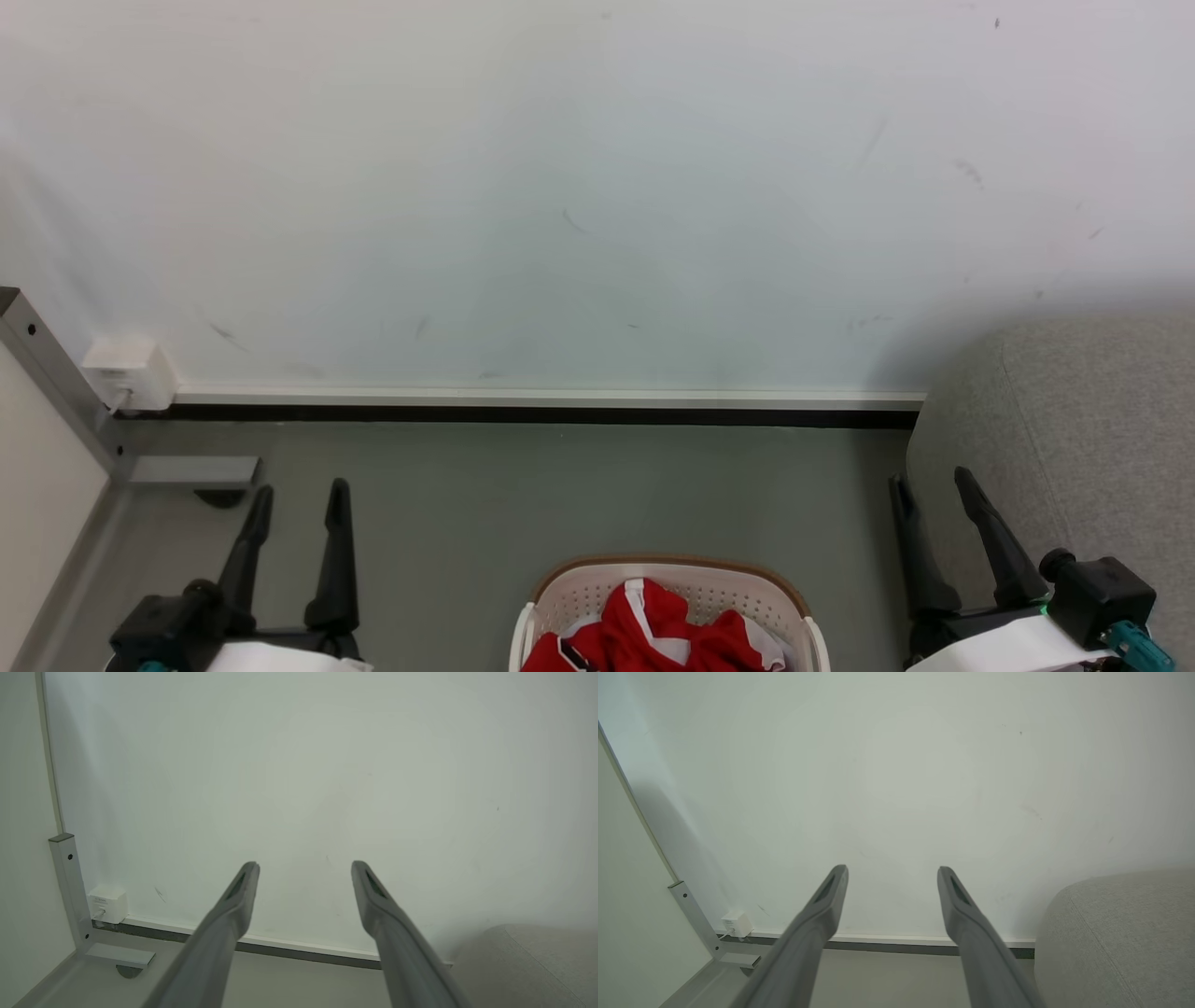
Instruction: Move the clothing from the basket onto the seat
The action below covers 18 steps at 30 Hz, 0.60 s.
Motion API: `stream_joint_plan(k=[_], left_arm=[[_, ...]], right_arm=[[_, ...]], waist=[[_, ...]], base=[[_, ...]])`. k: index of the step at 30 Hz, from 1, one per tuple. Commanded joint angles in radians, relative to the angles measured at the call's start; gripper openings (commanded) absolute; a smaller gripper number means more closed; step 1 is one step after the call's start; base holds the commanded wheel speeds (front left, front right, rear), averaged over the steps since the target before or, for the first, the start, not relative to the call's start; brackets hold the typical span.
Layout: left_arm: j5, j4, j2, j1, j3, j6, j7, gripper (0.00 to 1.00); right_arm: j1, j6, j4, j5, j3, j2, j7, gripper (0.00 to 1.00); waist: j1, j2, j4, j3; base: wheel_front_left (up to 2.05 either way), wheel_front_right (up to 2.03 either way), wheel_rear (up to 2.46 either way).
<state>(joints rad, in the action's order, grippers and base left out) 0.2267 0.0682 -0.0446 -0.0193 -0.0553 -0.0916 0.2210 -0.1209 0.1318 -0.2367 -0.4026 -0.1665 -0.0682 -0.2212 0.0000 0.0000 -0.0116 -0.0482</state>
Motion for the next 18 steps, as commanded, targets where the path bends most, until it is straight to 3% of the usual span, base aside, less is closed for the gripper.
stream_joint_plan(k=[1, 18], left_arm=[[-0.033, -0.009, -0.009, 0.009, -0.001, 0.003, 0.012, 1.00], [-0.155, -0.011, -0.009, 0.015, -0.001, 0.000, 0.041, 1.00]], right_arm=[[-0.015, -0.002, 0.006, 0.028, -0.005, -0.008, -0.011, 1.00], [-0.018, -0.002, 0.005, 0.129, -0.031, -0.008, -0.041, 1.00]], waist=[[0.0000, 0.0000, -0.001, -0.001], [0.0000, 0.0000, -0.007, -0.014]], base=[[0.00, 0.00, 0.00], [0.00, 0.00, 0.00]])
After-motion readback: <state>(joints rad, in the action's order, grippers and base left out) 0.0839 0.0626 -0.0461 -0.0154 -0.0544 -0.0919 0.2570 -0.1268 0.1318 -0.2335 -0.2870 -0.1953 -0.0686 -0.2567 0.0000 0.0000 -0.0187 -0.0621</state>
